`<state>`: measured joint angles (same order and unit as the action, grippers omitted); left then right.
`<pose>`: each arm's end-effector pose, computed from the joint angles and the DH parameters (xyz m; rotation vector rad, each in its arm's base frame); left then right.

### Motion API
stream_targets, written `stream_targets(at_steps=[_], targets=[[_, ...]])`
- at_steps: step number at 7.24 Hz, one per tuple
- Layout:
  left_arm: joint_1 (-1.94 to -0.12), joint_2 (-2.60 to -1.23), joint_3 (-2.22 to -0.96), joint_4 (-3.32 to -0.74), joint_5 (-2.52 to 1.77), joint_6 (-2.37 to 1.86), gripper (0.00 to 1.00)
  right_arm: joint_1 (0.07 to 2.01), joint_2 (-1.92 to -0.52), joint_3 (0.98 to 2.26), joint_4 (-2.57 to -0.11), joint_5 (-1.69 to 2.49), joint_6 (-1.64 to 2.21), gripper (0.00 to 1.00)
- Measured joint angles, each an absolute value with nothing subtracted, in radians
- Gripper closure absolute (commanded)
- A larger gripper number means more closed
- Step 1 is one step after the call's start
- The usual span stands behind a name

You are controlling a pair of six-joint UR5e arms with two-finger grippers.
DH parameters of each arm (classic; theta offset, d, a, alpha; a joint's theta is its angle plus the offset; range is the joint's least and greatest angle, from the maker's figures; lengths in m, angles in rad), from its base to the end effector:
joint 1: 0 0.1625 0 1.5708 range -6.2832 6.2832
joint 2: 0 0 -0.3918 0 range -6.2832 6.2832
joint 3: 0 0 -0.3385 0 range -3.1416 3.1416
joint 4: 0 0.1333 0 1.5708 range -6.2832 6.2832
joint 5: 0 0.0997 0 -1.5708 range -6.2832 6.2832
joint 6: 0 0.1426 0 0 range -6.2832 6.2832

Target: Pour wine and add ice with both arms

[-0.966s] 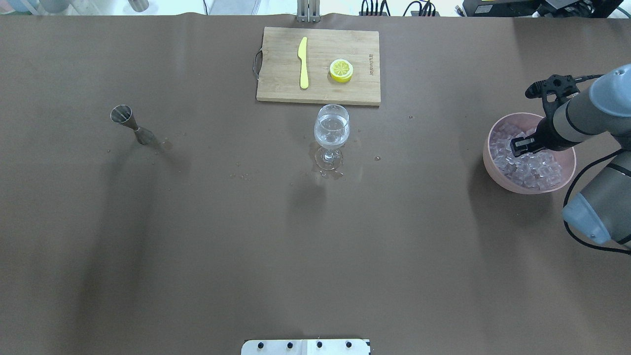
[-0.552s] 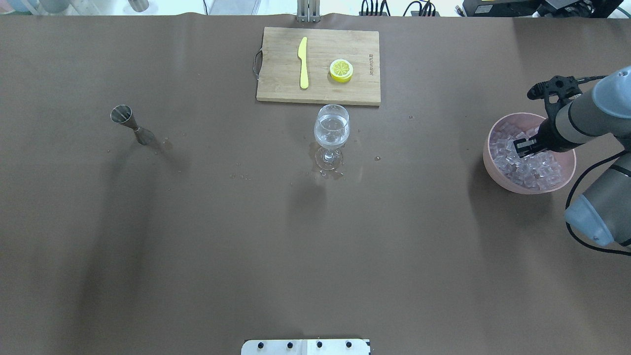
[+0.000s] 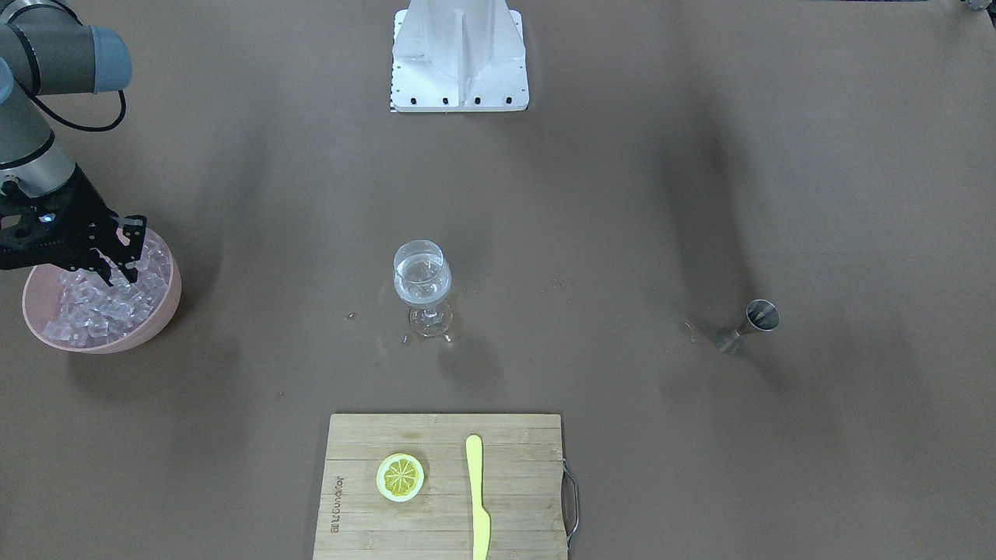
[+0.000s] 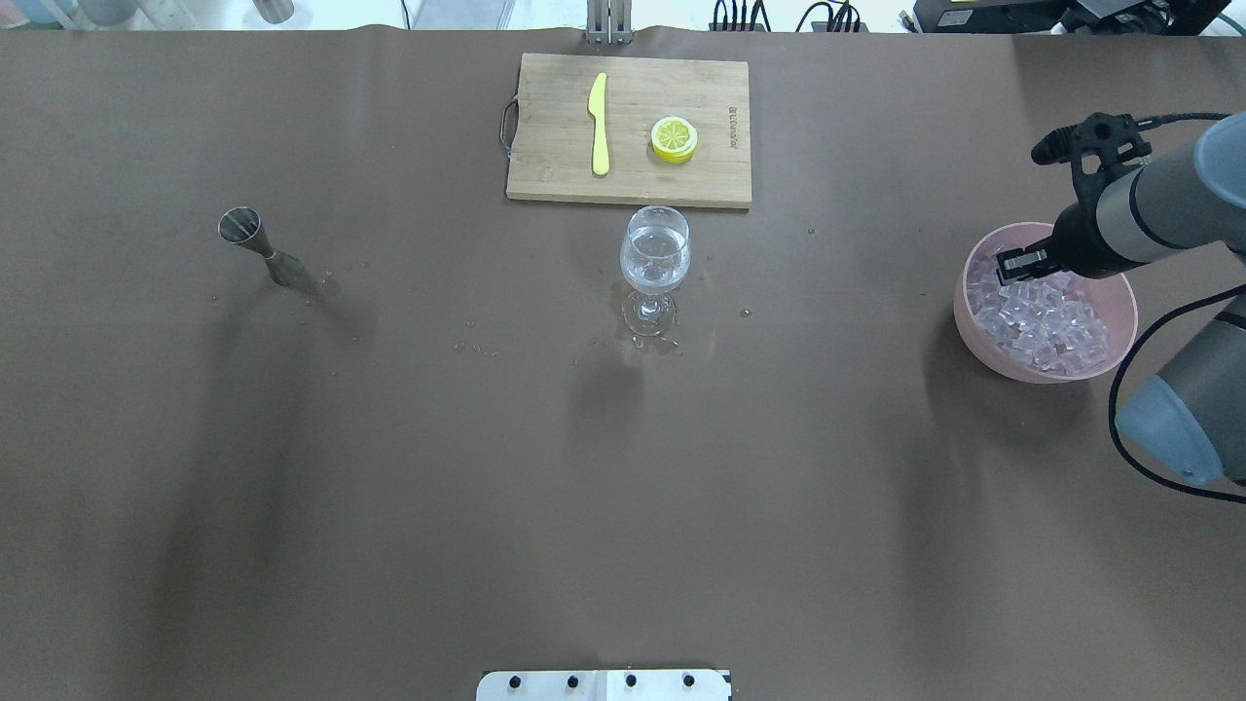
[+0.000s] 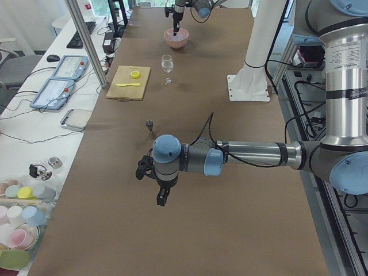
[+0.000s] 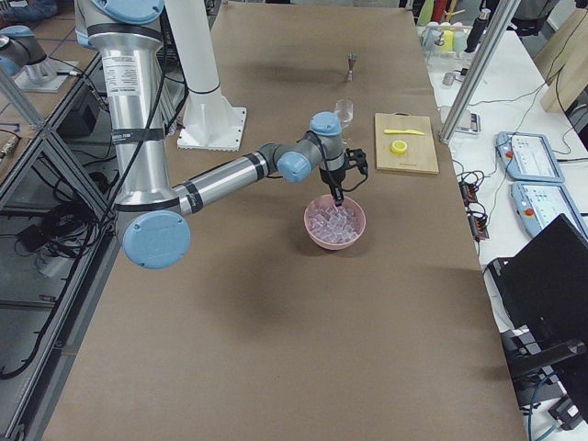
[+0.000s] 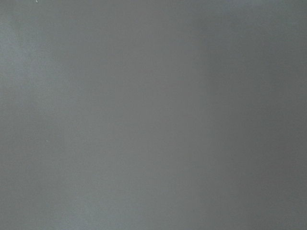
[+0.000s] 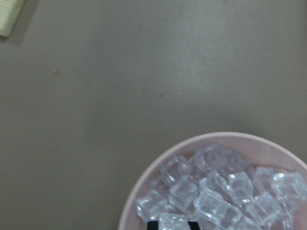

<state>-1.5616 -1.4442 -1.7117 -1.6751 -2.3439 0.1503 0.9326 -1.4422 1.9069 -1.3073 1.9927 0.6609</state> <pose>-0.0300 -0.4004 0.6359 0.1671 0.7636 0.1972 -0.2460 -0.4573 0.4301 0.3273 -0.7545 -0.1322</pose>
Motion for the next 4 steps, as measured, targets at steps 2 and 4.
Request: stream_targets(at_steps=[2, 4], targets=[[-1.562, -1.444, -1.711, -1.675, -2.344, 0.151, 0.02, 0.923, -1.323, 1.916, -1.307, 2.022, 0.708, 1.00], [-1.562, -1.444, -1.712, -1.675, -2.344, 0.152, 0.02, 0.869, -1.201, 1.907, -1.309, 2.041, 0.892, 1.00]])
